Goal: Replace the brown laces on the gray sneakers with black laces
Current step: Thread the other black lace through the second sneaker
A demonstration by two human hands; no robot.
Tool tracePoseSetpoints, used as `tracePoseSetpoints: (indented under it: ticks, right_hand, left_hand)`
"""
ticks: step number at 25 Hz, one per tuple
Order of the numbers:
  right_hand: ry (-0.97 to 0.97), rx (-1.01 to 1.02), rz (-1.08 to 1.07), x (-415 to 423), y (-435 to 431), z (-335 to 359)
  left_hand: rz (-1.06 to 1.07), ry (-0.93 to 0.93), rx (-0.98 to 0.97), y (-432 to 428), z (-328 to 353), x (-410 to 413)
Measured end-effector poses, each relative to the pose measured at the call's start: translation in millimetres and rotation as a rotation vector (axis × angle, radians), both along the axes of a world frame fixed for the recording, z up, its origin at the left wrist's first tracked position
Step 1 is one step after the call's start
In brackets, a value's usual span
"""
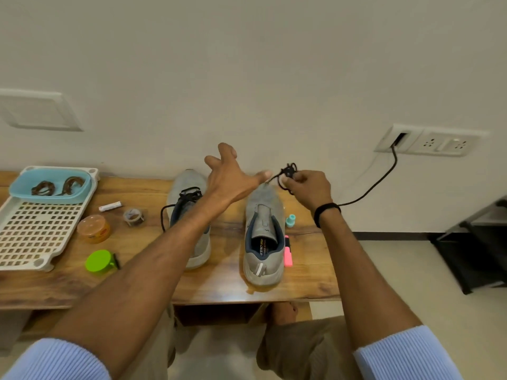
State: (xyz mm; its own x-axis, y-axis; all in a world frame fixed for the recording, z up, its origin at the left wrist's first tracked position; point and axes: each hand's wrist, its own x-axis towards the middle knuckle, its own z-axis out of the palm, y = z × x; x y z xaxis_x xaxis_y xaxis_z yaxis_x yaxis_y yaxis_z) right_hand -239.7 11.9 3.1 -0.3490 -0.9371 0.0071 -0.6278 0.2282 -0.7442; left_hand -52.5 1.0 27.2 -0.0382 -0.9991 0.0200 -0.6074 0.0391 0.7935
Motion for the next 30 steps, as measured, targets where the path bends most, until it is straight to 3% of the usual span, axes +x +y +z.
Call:
tracePoseSetpoints:
  ticks: [3, 5, 7, 10, 15, 18, 25, 30]
  right_hand:
    - [-0.028, -0.075, 0.057, 21, 16, 20]
    - [-0.103, -0.118, 0.051, 27, 24, 28]
    - [-0.103, -0.139, 0.049, 28, 27, 33]
    - [-0.068, -0.150, 0.089, 25, 28, 44]
    - [0.013, -0.169, 0.143, 29, 30, 50]
    - [0.062, -0.097, 0.176, 35, 27, 44]
    - [-0.234, -0.094, 0.085, 35, 20, 40]
    - [-0.798, -0.168, -0.472, 11, 18, 48]
  left_hand:
    - [0.117, 0.380, -0.193, -4, 21, -18]
    - [0.189, 0.530, -0.264, -3, 28, -25]
    - [0.196, 0.466, -0.239, 2, 25, -29]
    - [0.107, 0.226, -0.212, 4, 9, -27]
    - [-0.160, 0.462, 0.008, 9, 2, -18]
    - [-0.133, 0.524, 0.043, 5, -2, -18]
    - [-0.151, 0.567, 0.060, 5, -4, -6]
    - [0.343, 0.687, 0.027, -11, -3, 6]
